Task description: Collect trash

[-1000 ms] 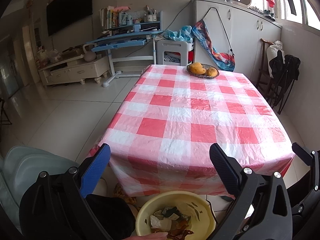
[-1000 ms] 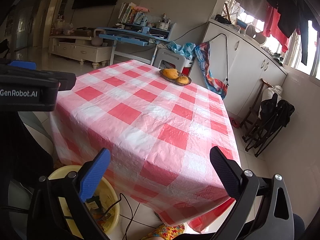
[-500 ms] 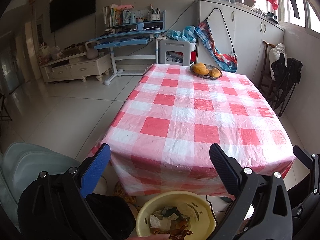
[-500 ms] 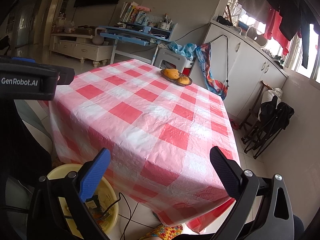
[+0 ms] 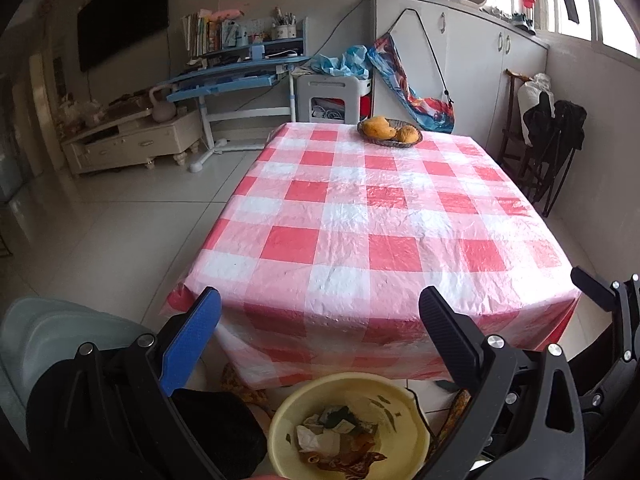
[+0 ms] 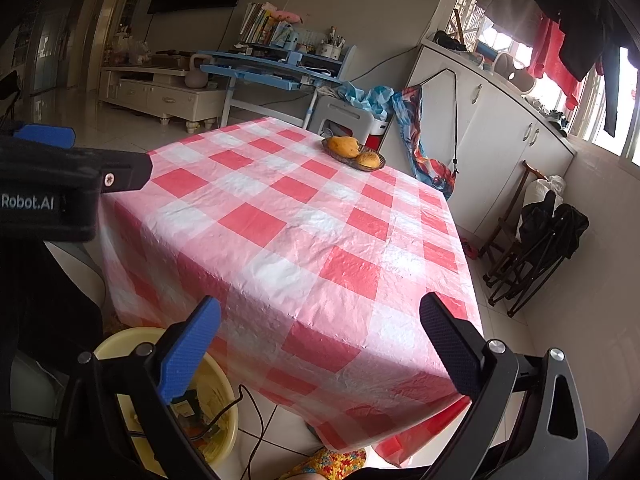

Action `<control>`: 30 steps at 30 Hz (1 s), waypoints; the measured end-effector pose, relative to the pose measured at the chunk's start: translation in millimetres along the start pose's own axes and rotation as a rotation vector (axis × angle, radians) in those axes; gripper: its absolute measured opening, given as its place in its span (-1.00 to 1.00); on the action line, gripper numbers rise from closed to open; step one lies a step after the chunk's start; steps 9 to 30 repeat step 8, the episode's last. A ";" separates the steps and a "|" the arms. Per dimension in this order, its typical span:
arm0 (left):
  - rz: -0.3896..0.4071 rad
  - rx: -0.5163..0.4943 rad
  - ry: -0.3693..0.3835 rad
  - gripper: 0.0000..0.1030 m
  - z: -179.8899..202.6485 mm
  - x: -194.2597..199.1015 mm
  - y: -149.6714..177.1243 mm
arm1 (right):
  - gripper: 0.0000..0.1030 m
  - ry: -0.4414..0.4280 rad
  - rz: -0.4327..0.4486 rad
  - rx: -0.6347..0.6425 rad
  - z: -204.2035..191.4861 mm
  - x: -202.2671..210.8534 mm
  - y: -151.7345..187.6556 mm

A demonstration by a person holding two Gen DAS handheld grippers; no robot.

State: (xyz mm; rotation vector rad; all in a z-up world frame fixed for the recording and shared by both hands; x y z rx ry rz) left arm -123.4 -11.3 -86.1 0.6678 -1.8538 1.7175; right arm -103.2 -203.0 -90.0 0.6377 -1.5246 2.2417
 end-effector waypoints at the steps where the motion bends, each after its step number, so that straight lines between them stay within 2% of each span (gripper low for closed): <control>1: -0.010 -0.013 -0.014 0.86 0.1 -1.0 0.6 | 0.85 0.001 -0.004 0.004 -0.9 -0.6 0.4; 3: -0.033 -0.015 -0.021 0.86 -2.1 -3.5 1.9 | 0.85 0.004 -0.013 0.010 -1.8 -2.9 1.4; 8: -0.073 0.073 -0.022 0.86 -24.1 -8.3 5.5 | 0.85 0.010 -0.036 0.008 -3.1 -7.7 2.9; 30: -0.073 0.073 -0.022 0.86 -24.1 -8.3 5.5 | 0.85 0.010 -0.036 0.008 -3.1 -7.7 2.9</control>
Point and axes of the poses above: each gripper's, at about its wrist camera, not at the fingertips, and x roughly against the way its jaws point, z to its right, y to its underside, the point moved 10 cm from there along -x, roughly the way its jaws point, and after that the axes turned 1 degree about -z, right-handed, at the moved point
